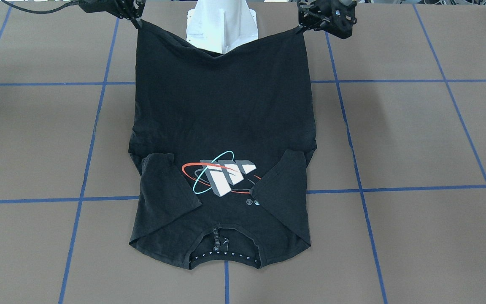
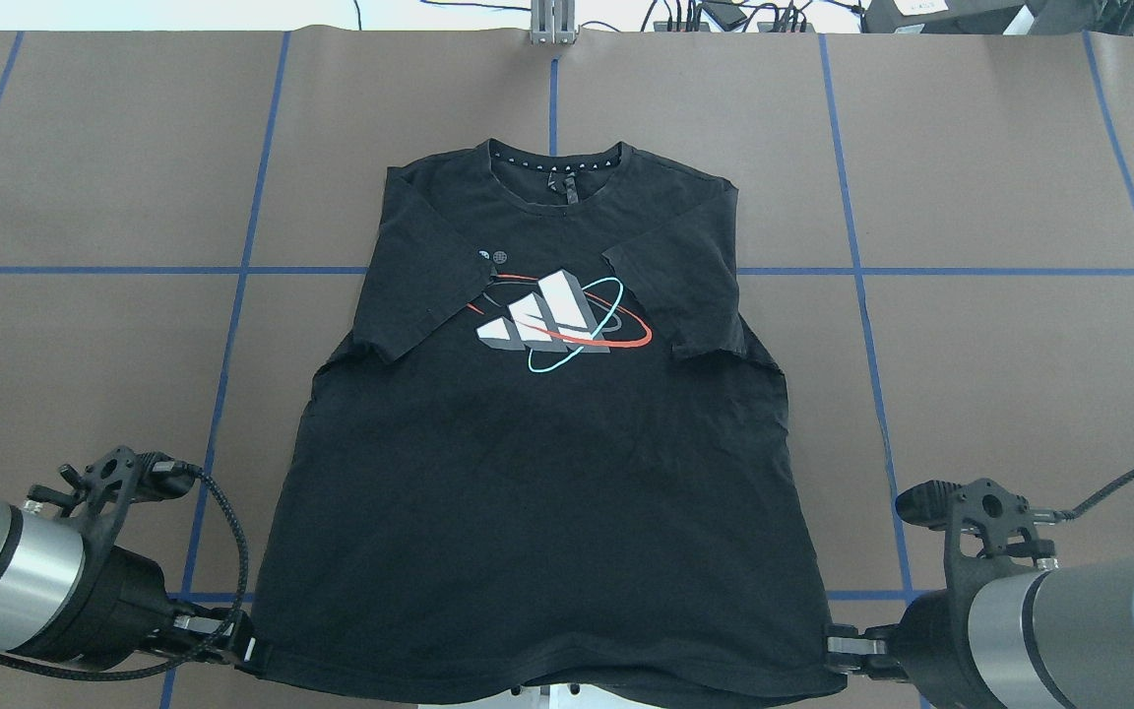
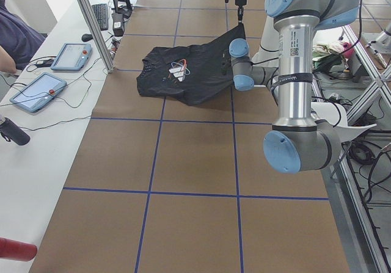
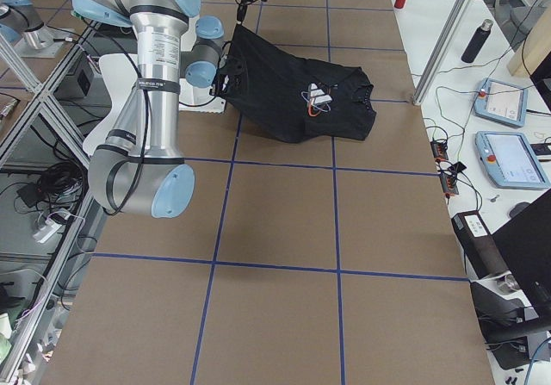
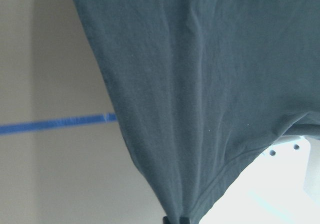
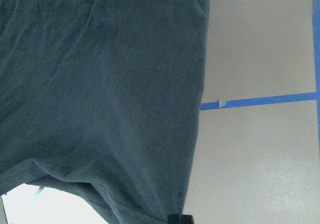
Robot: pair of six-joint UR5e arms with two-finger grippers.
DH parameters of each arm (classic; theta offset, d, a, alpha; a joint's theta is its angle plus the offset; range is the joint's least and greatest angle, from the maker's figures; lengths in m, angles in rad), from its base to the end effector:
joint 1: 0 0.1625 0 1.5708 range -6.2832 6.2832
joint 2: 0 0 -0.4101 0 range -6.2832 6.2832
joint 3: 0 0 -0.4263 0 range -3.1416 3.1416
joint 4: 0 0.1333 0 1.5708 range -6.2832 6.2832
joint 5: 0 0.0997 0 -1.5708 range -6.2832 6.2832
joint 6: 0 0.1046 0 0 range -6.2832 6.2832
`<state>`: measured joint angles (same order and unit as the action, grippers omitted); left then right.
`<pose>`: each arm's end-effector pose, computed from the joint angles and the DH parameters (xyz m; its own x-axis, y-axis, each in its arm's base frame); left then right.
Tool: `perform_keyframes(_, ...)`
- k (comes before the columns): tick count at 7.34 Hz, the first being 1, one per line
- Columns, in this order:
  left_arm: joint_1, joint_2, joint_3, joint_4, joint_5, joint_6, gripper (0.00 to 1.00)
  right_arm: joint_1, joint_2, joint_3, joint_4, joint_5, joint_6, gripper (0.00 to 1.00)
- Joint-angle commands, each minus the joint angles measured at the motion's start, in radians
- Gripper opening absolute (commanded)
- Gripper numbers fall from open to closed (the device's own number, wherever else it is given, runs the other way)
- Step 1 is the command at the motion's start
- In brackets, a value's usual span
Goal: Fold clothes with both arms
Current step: 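Lift the hem with both grippers and fold it toward the collar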
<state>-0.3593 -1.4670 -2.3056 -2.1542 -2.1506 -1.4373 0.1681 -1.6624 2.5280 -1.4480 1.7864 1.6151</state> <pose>0.3651 -0.2183 0.2560 0.2989 0.0067 -0.9543 -0.2283 0.9714 -0.0647 -0.3551 -0.1728 0.2192 0.5423 0.1359 0.8291 -0.0113 0.9879 -0.1545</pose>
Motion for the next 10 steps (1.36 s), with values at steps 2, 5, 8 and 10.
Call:
perform_keyframes(2,-0.144,-0.062,0.067,0.040,0.011,0.014,0.00,0.100,0.018,-0.011,-0.003,-0.002,-0.009,0.00)
perform_keyframes(5,-0.292,-0.240,0.274,0.040,0.058,0.028,0.00,0.267,0.158,-0.174,-0.003,-0.007,-0.027,0.00)
perform_keyframes(8,-0.371,-0.332,0.367,0.043,0.127,0.028,0.00,0.416,0.223,-0.228,-0.003,0.001,-0.035,0.00)
perform_keyframes(10,-0.388,-0.369,0.376,0.097,0.170,0.028,0.00,0.483,0.265,-0.264,-0.002,0.001,-0.037,0.00)
